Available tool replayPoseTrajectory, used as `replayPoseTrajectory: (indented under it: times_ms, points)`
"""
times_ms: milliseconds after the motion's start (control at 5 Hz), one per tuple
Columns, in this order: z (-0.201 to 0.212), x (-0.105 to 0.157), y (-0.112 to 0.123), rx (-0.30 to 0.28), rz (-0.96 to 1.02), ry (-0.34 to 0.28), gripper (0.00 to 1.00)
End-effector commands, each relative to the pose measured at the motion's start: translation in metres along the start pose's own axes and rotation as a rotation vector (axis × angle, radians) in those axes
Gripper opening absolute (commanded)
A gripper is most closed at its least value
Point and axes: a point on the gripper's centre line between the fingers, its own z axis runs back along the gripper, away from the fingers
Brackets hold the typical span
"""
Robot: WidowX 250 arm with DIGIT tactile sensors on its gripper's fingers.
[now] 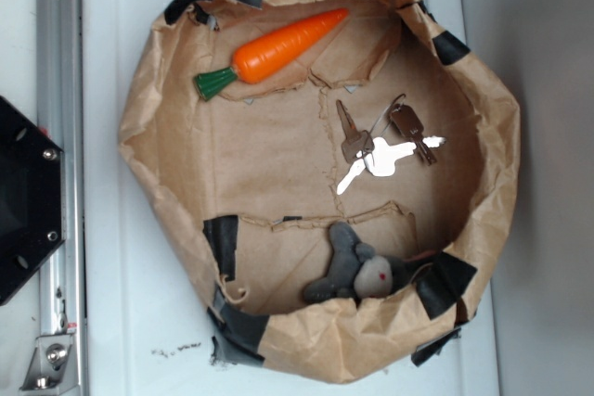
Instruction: Grab the silver keys.
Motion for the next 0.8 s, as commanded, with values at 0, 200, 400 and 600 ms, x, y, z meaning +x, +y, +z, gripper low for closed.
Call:
replayPoseTrajectory:
  times_ms: [0,200,400,600]
  points:
    - [0.0,0.0,0.0,0.0,0.0,0.0,1.0]
    - [-0.023,0.047,-0.014,0.043,0.177,-0.083,1.0]
    - [-0.044,0.097,-0.016,0.021,0.239,-0.171,1.0]
    - [-0.061,0.13,-0.012,0.027,0.361,-0.218,1.0]
